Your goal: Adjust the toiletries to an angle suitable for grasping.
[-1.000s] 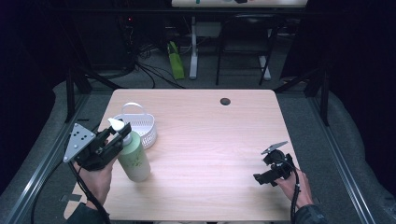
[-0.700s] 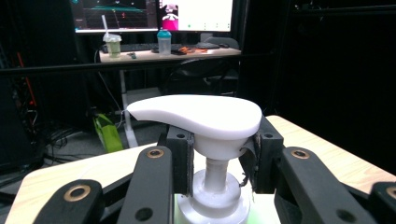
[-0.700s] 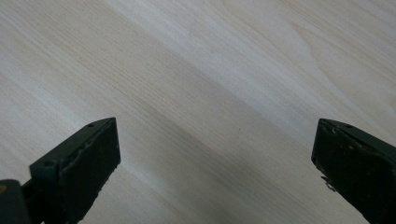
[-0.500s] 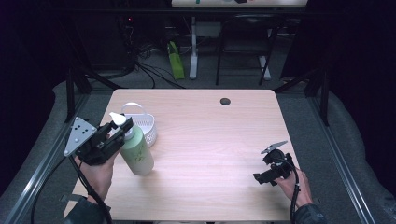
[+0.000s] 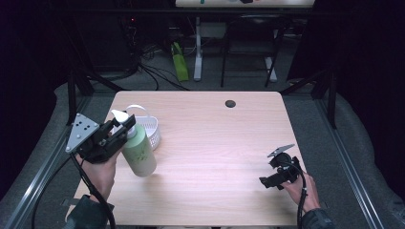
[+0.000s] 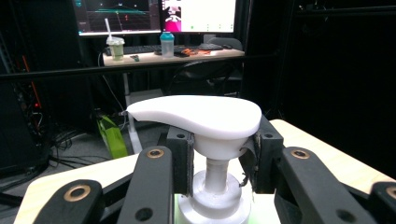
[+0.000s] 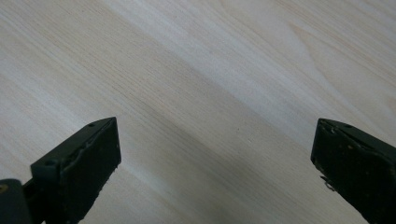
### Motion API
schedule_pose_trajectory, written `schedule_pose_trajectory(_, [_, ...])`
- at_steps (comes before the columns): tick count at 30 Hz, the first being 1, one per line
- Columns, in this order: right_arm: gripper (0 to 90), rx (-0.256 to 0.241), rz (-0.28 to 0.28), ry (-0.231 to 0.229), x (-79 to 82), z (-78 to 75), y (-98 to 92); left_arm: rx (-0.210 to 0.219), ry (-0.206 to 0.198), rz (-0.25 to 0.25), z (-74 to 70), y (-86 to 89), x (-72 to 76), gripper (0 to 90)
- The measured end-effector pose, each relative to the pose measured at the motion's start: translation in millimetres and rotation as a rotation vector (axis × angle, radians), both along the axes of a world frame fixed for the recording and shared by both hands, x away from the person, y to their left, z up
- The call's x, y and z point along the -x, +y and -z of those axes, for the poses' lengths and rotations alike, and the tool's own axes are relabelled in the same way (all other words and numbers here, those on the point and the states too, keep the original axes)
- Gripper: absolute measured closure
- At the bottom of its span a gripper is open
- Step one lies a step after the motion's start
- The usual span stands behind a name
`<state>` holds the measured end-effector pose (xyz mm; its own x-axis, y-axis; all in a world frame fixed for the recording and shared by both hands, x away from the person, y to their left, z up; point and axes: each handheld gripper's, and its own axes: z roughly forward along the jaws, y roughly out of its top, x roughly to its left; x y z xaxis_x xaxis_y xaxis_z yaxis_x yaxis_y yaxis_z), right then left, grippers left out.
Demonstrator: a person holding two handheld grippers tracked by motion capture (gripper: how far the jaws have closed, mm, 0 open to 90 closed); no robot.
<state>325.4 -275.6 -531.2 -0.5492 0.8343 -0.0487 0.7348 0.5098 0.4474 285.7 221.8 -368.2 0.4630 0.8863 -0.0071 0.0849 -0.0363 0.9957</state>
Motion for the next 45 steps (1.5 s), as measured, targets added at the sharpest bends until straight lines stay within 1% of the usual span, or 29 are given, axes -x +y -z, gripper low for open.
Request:
schedule_pose_trajectory(7, [1.5, -0.002, -0.006, 0.001, -0.3, 0.3, 0.3, 0.000, -0.006, 0.000, -5.8, -0.2, -1.8, 67.1])
schedule_pose_trajectory(14, [1.5, -0.004, -0.004, 0.004, -0.4, 0.6, -0.1, -0.001, -0.024, 0.000, -13.8, -1.1, -6.9, 67.1])
schedule_pose_trajectory(22, [2.6, -0.002, 0.000, 0.007, -0.3, 0.9, -0.2, -0.001, -0.030, 0.005, -22.0, -2.2, -13.1, 67.1])
schedule_pose_trajectory(26, [2.4, -0.003, -0.008, 0.002, 0.2, 0.1, 0.2, -0.004, -0.038, 0.014, -28.0, -4.6, -16.8, 67.1])
schedule_pose_trajectory(28, [2.3, -0.010, -0.007, 0.007, 0.1, 0.5, 0.4, -0.003, -0.044, 0.017, -31.2, -5.6, -18.6, 67.1])
schedule_pose_trajectory(31, [2.3, -0.007, -0.002, 0.008, 0.1, 0.8, -0.2, -0.006, -0.047, 0.020, -35.7, -7.1, -21.4, 67.1])
schedule_pose_trajectory(32, [2.3, -0.005, -0.002, 0.010, 0.0, 1.1, -0.5, -0.011, -0.055, 0.021, -37.0, -7.8, -22.4, 67.2])
schedule_pose_trajectory(34, [2.3, -0.016, 0.001, 0.016, 0.1, 2.0, -0.5, -0.007, -0.056, 0.025, -39.5, -8.5, -24.7, 67.1])
schedule_pose_trajectory(35, [2.2, -0.013, 0.002, 0.018, 0.3, 2.1, -0.7, -0.012, -0.057, 0.024, -40.7, -8.8, -25.7, 67.1])
schedule_pose_trajectory(38, [1.6, -0.016, -0.001, 0.017, 0.5, 1.9, -1.3, -0.008, -0.064, 0.026, -44.4, -8.9, -28.4, 67.1])
schedule_pose_trajectory(40, [1.2, -0.007, -0.007, 0.015, 0.6, 2.0, -1.8, -0.005, -0.066, 0.026, -46.3, -8.6, -29.9, 67.2])
schedule_pose_trajectory(45, [1.3, -0.009, -0.005, 0.022, 0.8, 2.5, -1.4, 0.000, -0.070, 0.026, -50.9, -6.4, -35.0, 67.1])
